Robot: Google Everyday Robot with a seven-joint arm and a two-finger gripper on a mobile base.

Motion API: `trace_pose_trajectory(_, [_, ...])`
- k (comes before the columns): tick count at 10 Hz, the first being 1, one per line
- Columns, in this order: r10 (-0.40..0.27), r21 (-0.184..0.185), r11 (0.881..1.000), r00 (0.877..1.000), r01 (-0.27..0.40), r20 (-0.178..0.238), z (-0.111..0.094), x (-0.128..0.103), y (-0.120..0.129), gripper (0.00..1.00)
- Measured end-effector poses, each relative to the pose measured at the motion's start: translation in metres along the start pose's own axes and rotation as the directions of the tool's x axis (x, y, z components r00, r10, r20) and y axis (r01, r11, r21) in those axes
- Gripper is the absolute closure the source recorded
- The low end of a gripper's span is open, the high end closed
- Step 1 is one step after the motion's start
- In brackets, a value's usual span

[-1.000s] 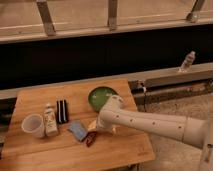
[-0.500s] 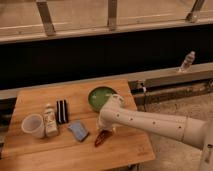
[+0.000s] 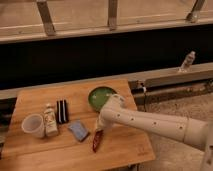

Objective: Place the pepper on the white sponge

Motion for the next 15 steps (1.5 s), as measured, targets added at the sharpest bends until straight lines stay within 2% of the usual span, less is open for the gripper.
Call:
trace_pose_trajectory(3, [-0.004,-0.014,1.0,1.0,0.004,0.017,-0.004,-0.004,0.001,0.83])
trace_pose_trajectory(5, [-0.01,-0.022,1.0,0.999,0.011,0.044,-0.014,-0.008,0.003,0.83])
trace_pose_trajectory(9, [-0.053,-0.013,0.998,0.99,0.055,0.132,-0.055,-0.024,0.019,0.83])
trace_pose_trajectory(11, [-0.087,0.002,0.996,0.981,0.088,0.175,-0.073,-0.032,0.029,0.83])
trace_pose_trajectory(13, [-0.121,0.007,0.992,0.975,0.122,0.185,-0.075,-0.036,0.044,0.83])
trace_pose_trajectory(15, [-0.178,0.019,0.984,0.967,0.178,0.183,-0.073,-0.04,0.067,0.83])
